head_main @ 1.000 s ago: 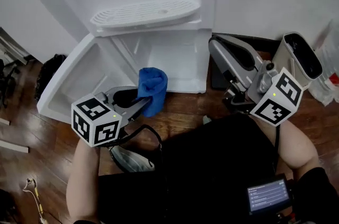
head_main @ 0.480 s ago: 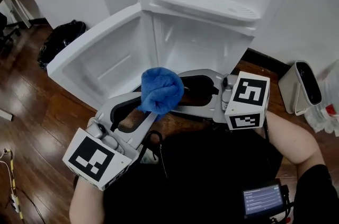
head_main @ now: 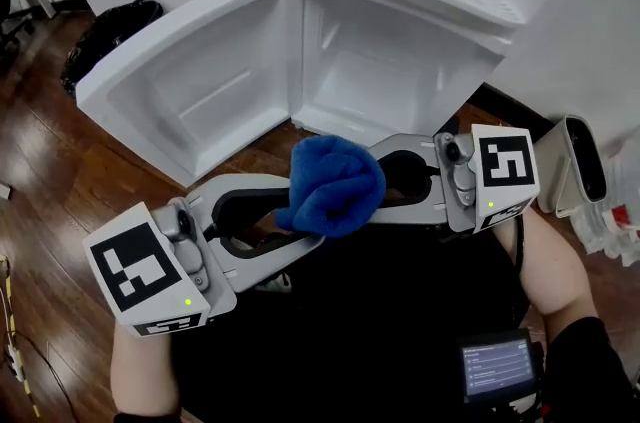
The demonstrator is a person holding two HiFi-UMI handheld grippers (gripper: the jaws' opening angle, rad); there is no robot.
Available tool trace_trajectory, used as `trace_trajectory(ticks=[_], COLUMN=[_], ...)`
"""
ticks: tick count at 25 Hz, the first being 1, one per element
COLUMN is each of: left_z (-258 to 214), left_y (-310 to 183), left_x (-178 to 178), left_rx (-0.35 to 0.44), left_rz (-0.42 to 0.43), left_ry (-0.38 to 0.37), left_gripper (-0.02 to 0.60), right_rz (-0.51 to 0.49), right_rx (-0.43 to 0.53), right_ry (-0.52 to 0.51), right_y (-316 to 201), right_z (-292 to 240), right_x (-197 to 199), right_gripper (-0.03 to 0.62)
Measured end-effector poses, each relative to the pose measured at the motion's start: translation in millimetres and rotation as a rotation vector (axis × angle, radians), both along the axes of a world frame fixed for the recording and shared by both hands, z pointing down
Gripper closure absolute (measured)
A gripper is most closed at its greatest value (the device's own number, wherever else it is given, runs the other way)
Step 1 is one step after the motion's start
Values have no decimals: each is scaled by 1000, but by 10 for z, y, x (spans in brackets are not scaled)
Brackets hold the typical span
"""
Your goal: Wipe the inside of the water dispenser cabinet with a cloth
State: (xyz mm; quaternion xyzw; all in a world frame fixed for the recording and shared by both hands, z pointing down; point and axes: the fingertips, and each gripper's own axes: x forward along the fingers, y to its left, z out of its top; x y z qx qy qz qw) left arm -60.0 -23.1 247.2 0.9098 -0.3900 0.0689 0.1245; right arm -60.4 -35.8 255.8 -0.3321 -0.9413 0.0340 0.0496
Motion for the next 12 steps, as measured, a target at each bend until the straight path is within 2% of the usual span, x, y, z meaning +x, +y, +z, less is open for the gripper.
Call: trace_trajectory(ticks=[3, 5, 7, 8, 10, 11, 12], left_z=[2, -53, -120, -139, -136, -120, -105], left_y=[6, 7, 20, 23, 16, 8, 0], left_x=[27, 15, 11, 17, 34, 40, 42], left_rx=[-6, -6, -2, -1, -6, -11, -15], left_rz=[17, 20, 31, 36, 39, 37, 35], left_ry=[30, 104, 182, 205, 214, 209, 206], left_gripper=[465, 476, 477, 477, 477, 477, 477], right_rz=[-5, 15, 30, 29, 21, 18, 18], right_rx=[21, -33, -111, -140, -176, -188, -197], right_ry=[-4, -17, -24, -26, -30, -32, -34], right_y=[3, -30, -43, -32, 0, 7, 4], right_z=[-13, -63, -112, -127, -155, -170, -181], right_x=[45, 38, 18, 11, 8, 11, 13], right_gripper=[476, 442, 365, 352, 351, 380, 449])
